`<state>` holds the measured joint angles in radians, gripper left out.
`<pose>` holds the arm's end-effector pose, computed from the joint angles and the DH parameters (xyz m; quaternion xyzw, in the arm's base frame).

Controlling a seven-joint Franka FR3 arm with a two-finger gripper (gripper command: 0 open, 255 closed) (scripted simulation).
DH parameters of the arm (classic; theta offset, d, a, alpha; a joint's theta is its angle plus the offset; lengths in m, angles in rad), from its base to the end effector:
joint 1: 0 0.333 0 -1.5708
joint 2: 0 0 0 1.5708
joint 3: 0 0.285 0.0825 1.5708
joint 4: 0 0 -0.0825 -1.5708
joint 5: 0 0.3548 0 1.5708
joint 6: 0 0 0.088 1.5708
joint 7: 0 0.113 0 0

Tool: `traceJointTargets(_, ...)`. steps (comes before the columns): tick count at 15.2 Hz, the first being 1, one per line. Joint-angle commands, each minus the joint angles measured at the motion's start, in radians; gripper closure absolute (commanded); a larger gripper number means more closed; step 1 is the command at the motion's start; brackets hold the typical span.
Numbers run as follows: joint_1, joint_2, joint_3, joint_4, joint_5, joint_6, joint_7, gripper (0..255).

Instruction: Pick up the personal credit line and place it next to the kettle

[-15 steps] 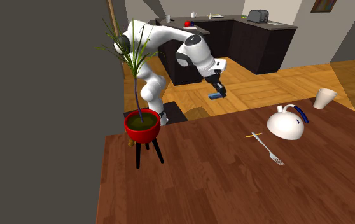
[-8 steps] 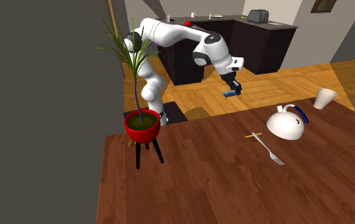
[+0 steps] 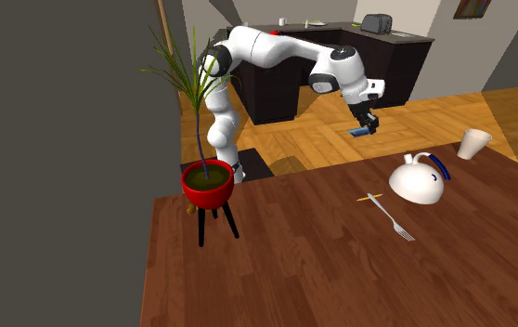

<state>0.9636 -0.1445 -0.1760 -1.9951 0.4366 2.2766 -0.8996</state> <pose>0.3701 0.3829 0.5434 -0.7109 -0.6418 -0.2149 0.1912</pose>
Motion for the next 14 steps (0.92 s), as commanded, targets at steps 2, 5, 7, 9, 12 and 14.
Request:
traceJointTargets(2, 0.019, 0.094, 0.022, 0.098, 0.0, 0.01, 0.043, 255)
traceJointTargets(5, 0.036, 0.2, 0.04, 0.221, -0.006, 0.006, 0.089, 255)
traceJointTargets(7, 0.037, 0.202, 0.041, 0.198, 0.003, 0.029, 0.077, 255)
traceJointTargets(9, 0.038, 0.205, 0.042, 0.176, 0.012, 0.053, 0.065, 255)
traceJointTargets(12, 0.039, 0.212, 0.044, 0.145, 0.028, 0.087, 0.045, 255)
traceJointTargets(14, 0.039, 0.217, 0.046, 0.126, 0.039, 0.11, 0.031, 255)
